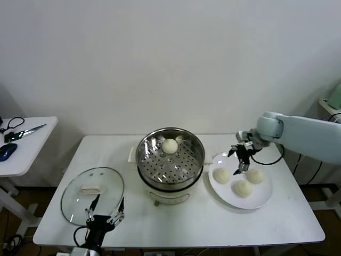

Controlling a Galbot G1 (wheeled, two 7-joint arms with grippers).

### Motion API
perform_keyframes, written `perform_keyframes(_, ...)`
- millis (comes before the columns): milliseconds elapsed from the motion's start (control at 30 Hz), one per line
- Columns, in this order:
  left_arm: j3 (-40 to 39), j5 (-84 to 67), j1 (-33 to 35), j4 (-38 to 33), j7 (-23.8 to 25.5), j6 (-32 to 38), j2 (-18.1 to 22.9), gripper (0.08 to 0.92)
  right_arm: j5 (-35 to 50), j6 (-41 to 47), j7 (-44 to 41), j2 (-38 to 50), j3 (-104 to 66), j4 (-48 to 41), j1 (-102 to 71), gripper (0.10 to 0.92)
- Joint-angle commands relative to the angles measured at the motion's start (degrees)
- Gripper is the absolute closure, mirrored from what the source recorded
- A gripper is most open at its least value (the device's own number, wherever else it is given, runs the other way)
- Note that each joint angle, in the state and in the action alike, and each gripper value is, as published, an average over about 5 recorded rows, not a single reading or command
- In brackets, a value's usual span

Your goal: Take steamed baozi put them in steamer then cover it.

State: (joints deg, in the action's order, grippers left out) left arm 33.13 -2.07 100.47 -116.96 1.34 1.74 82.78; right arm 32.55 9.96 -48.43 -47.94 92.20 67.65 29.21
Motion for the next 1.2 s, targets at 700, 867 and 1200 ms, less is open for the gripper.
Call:
perform_keyframes(700,0.43,0.75,1.19,0.4,-0.22,0.64,0.35,0.177,-2.72,3.87,2.82,-8.87,-5.1,-11.23,-10.78,0.246)
perform_keyframes(867,0.4,0.75,1.0,0.4,-0.24,0.54,0.33,0.177,-2.71,3.82,2.49,-8.78,-4.63,-10.88,-10.18,0.34)
perform_keyframes(1200,0.48,0.7,0.74,0.27,-0.5,0.24,0.39,0.177,-1.3,1.86,-1.17,-6.59,-0.46,-7.82,-1.07,0.396)
